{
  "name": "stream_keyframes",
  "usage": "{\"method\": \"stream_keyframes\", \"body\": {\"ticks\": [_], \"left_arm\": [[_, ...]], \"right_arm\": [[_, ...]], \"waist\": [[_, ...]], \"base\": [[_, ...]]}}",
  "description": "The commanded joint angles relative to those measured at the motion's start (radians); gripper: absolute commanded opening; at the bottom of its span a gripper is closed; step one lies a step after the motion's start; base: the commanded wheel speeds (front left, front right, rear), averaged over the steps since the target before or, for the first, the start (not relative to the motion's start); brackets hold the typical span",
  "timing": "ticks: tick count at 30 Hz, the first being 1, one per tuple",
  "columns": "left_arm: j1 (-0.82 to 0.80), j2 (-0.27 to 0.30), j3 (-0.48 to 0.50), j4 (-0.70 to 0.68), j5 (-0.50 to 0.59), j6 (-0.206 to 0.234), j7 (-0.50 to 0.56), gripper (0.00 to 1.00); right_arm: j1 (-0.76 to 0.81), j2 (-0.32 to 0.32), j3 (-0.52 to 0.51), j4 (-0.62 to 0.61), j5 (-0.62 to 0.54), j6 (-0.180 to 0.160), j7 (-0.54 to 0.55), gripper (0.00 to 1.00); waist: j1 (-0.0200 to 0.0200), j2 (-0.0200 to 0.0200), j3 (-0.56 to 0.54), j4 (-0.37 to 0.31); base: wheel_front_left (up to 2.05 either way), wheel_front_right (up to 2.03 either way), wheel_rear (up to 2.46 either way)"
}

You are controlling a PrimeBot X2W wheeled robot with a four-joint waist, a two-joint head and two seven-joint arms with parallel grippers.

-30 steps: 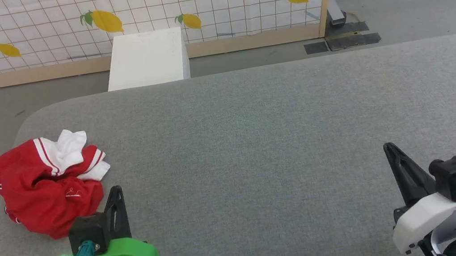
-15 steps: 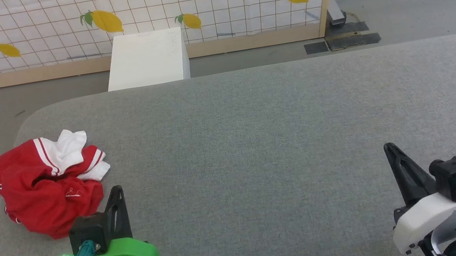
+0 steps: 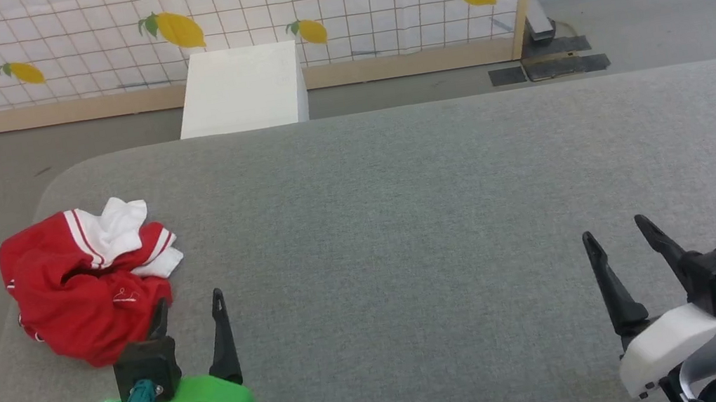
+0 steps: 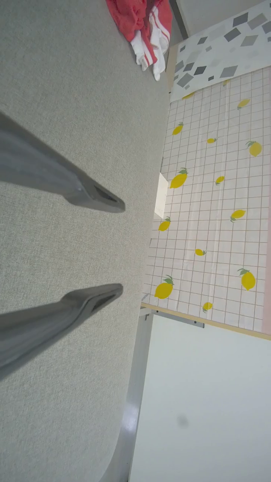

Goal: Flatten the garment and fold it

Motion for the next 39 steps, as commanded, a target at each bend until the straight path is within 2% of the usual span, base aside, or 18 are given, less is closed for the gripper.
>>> {"method": "stream_keyframes", "body": {"ticks": [1,39], "left_arm": [[-0.005,0.0,-0.004,0.005,-0.005,0.012,-0.01,1.0],[-0.01,0.018,-0.026,0.054,-0.058,0.066,-0.091,1.0]], "right_arm": [[-0.001,0.0,-0.003,0.004,0.005,0.0,-0.012,1.0],[-0.018,0.001,-0.003,0.043,0.034,-0.001,-0.086,1.0]], "waist": [[0.0,0.0,0.001,0.01],[0.0,0.0,0.0,0.269]], "base": [[0.0,0.0,0.0],[0.0,0.0,0.0]]}}
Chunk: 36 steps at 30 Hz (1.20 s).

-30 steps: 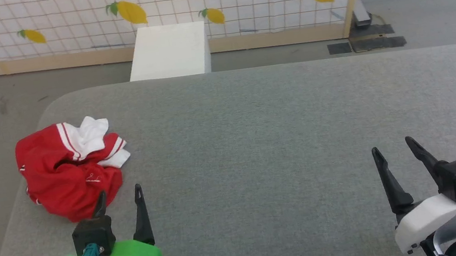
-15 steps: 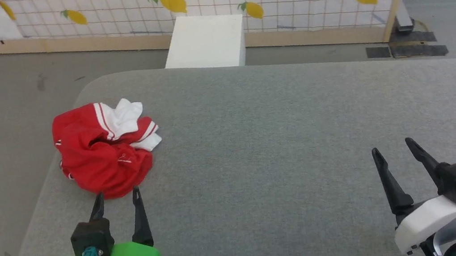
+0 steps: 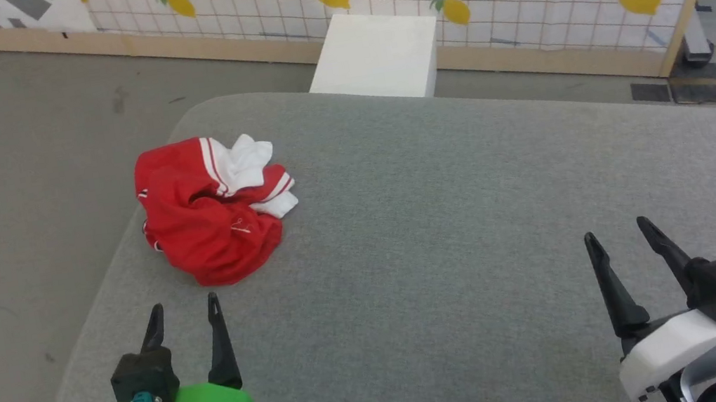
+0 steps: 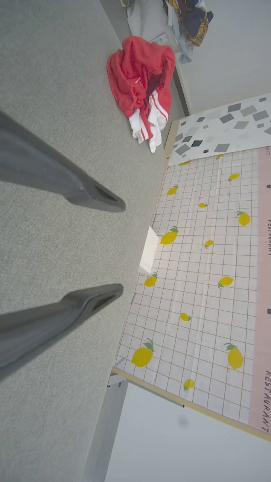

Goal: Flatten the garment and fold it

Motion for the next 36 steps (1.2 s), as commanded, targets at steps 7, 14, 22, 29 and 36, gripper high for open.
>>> {"method": "stream_keyframes", "body": {"ticks": [7,14,22,29,36], "left_arm": [[-0.01,0.01,-0.009,0.014,-0.019,0.016,-0.026,1.0],[-0.011,0.015,-0.016,0.023,-0.029,0.028,-0.04,1.0],[-0.013,0.02,-0.025,0.032,-0.044,0.04,-0.057,1.0],[-0.015,0.022,-0.031,0.038,-0.058,0.053,-0.071,1.0],[-0.017,0.026,-0.036,0.047,-0.071,0.065,-0.086,1.0]], "right_arm": [[-0.021,0.001,0.003,0.012,0.011,-0.001,-0.023,1.0],[-0.024,0.001,0.006,0.021,0.017,-0.001,-0.036,1.0],[-0.027,0.001,0.005,0.031,0.023,-0.001,-0.053,1.0],[-0.03,0.001,0.002,0.034,0.028,-0.001,-0.066,1.0],[-0.034,0.001,0.0,0.04,0.034,-0.001,-0.08,1.0]], "waist": [[0.0,0.0,0.003,0.04],[0.0,0.0,0.001,0.068],[0.0,0.0,0.001,0.103],[0.0,0.0,0.006,0.134],[0.0,0.0,0.009,0.166]], "base": [[0.0,0.0,0.0],[0.0,0.0,0.0],[0.0,0.0,0.0],[0.0,0.0,0.0],[0.0,0.0,0.0]]}}
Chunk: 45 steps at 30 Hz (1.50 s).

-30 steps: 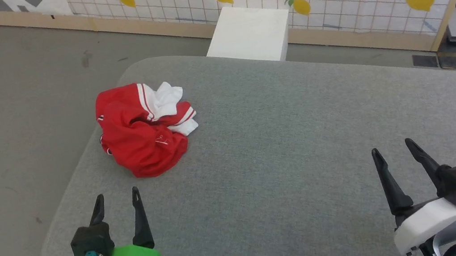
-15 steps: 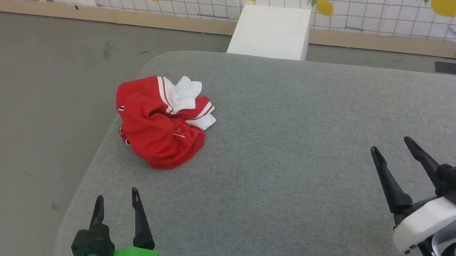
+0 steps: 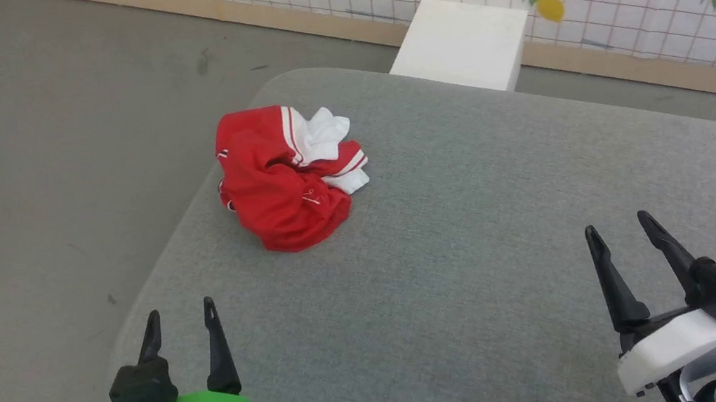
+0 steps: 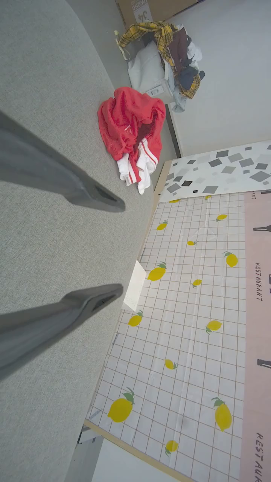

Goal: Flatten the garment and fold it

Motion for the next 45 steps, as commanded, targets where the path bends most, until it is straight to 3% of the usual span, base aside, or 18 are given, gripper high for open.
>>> {"method": "stream_keyframes", "body": {"ticks": [1,27,35,42,45], "left_arm": [[-0.015,0.006,-0.003,0.003,-0.013,0.012,-0.01,1.0],[-0.026,0.032,-0.027,0.035,-0.067,0.054,-0.066,1.0],[-0.215,0.065,-0.035,0.072,-0.159,-0.041,-0.011,1.0],[-0.554,0.12,-0.019,0.204,-0.29,-0.167,0.225,1.0],[-0.677,0.151,-0.003,0.266,-0.346,-0.191,0.337,1.0]], "right_arm": [[-0.019,0.001,-0.002,0.006,0.007,-0.001,-0.011,1.0],[-0.031,0.001,-0.009,0.034,0.029,-0.002,-0.066,1.0],[-0.06,0.001,0.011,0.026,0.016,-0.002,-0.063,1.0],[-0.127,0.001,0.04,-0.007,-0.024,-0.002,-0.038,1.0],[-0.152,0.001,0.049,-0.013,-0.036,-0.002,-0.034,1.0]], "waist": [[0.0,0.0,0.001,0.011],[0.0,0.0,0.005,0.122],[0.0,0.0,0.076,0.102],[0.0,0.0,0.227,-0.016],[0.0,0.0,0.288,-0.066]], "base": [[0.0,0.0,0.0],[0.0,0.0,0.0],[0.0,0.0,0.0],[0.0,0.0,0.0],[0.0,0.0,0.0]]}}
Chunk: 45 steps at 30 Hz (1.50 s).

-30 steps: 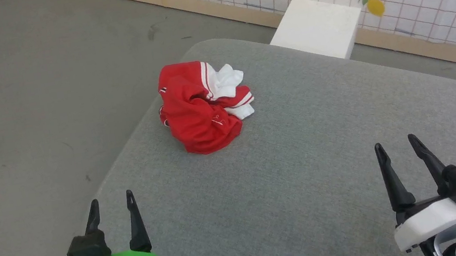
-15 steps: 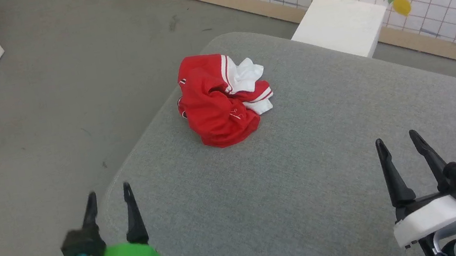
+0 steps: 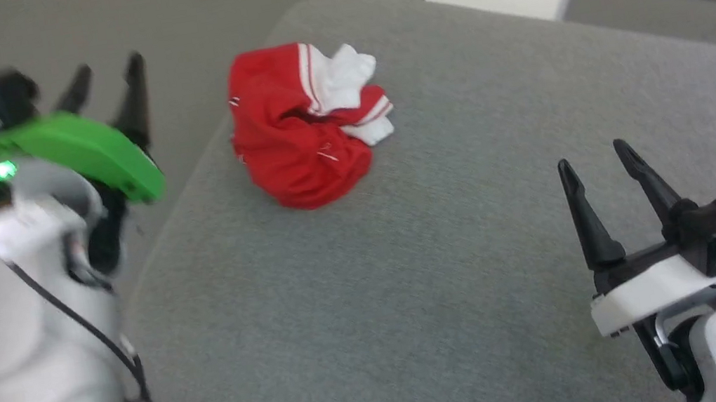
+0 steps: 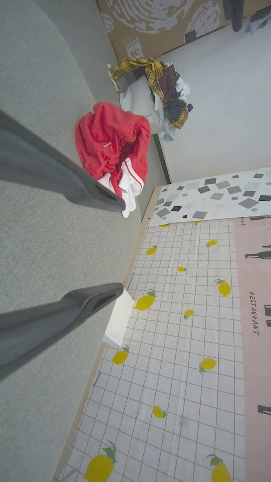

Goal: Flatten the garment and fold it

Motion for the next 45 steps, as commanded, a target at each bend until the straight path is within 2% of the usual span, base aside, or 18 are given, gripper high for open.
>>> {"method": "stream_keyframes", "body": {"ticks": [1,6,12,18,21,25,26,27,28,31,36,41,45], "left_arm": [[-0.041,0.008,0.014,0.022,-0.03,-0.003,0.033,1.0],[-0.18,0.073,0.035,0.113,-0.074,0.005,0.218,1.0],[-0.236,0.136,0.068,0.185,-0.1,0.081,0.392,1.0],[-0.187,0.19,0.071,0.233,-0.093,0.157,0.538,1.0],[-0.128,0.194,0.082,0.259,-0.105,0.194,0.59,1.0],[-0.052,0.183,0.085,0.276,-0.124,0.215,0.642,1.0],[-0.039,0.181,0.083,0.273,-0.128,0.209,0.647,0.67],[-0.026,0.18,0.085,0.266,-0.133,0.203,0.643,0.37],[-0.016,0.184,0.082,0.257,-0.129,0.197,0.631,0.0],[-0.01,0.203,0.074,0.221,-0.11,0.171,0.573,0.0],[-0.055,0.236,0.061,0.146,-0.03,0.137,0.318,0.0],[-0.125,0.223,0.018,0.099,0.032,0.098,0.126,0.0],[-0.181,0.194,-0.025,0.06,0.08,0.081,-0.007,0.0]], "right_arm": [[-0.021,-0.001,0.007,-0.005,-0.007,-0.002,0.0,1.0],[-0.067,-0.001,0.031,-0.01,-0.012,-0.002,-0.007,1.0],[-0.114,-0.001,0.052,-0.011,0.004,-0.002,-0.024,1.0],[-0.135,-0.001,0.06,-0.008,0.026,-0.002,-0.042,1.0],[-0.144,-0.001,0.056,-0.003,0.031,-0.002,-0.05,1.0],[-0.149,-0.001,0.048,0.007,0.038,-0.002,-0.057,1.0],[-0.147,-0.001,0.044,0.009,0.039,-0.002,-0.058,1.0],[-0.146,-0.001,0.04,0.013,0.039,-0.002,-0.059,1.0],[-0.144,-0.001,0.035,0.018,0.038,-0.002,-0.06,1.0],[-0.135,-0.001,0.023,0.023,0.037,-0.002,-0.062,1.0],[-0.096,-0.001,0.006,0.035,0.052,-0.002,-0.064,1.0],[-0.047,-0.001,-0.009,0.042,0.077,-0.002,-0.064,1.0],[-0.014,-0.001,-0.02,0.035,0.09,-0.002,-0.065,1.0]], "waist": [[-0.0001,0.0,0.152,-0.147],[-0.0001,0.0,0.238,-0.231],[-0.0001,0.0,0.31,-0.318],[-0.0001,0.0,0.35,-0.369],[-0.0001,0.0,0.355,-0.382],[-0.0001,0.0,0.34,-0.387],[-0.0001,0.0,0.332,-0.385],[-0.0001,0.0,0.32,-0.382],[-0.0001,0.0,0.303,-0.378],[-0.0001,0.0,0.253,-0.368],[-0.0001,0.0,0.14,-0.352],[-0.0001,0.0,0.031,-0.36],[-0.0001,0.0,-0.03,-0.392]], "base": [[0.0,0.0,0.0],[0.0,0.0,0.0],[0.0,0.0,0.0],[0.0,0.0,0.0],[0.0,0.0,0.0],[0.0,0.0,0.0],[0.0,0.0,0.0],[0.0,0.0,0.0],[0.0,0.0,0.0],[0.0,0.0,0.0],[0.0,0.0,0.0],[0.0,0.0,0.0],[0.0,0.0,0.0]]}}
